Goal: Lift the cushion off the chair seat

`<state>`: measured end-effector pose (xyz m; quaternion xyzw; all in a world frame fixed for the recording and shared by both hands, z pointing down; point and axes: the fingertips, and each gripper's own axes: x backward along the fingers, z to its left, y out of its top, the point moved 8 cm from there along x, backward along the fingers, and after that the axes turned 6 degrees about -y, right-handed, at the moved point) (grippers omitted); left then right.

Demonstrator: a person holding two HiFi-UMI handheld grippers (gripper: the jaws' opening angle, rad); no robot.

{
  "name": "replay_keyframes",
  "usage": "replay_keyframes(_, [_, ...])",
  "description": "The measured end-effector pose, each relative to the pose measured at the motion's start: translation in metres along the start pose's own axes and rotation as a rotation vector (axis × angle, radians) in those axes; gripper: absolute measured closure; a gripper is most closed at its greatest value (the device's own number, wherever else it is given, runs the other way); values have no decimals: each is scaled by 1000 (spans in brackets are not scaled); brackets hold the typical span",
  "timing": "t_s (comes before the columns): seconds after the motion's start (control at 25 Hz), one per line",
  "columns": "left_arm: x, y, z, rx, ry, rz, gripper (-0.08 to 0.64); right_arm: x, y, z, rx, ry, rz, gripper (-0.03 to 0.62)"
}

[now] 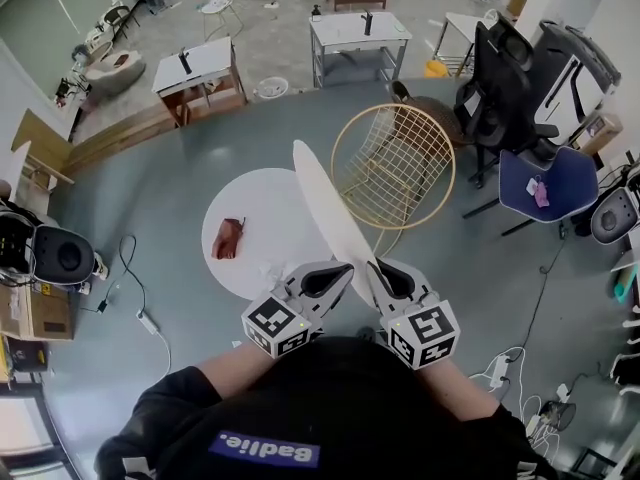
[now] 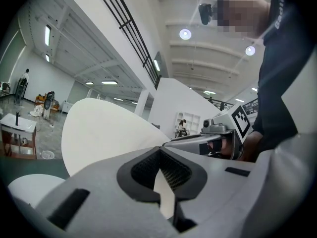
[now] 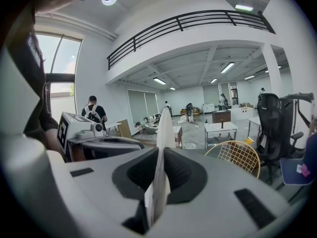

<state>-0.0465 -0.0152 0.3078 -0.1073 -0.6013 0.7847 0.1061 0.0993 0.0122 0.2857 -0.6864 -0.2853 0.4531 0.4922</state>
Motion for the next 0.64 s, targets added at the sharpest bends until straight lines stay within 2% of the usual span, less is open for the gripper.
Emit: replay_keyframes(0.64, [6,0,-2,4,-2,0,557,1,0,7,-14,7,5,546])
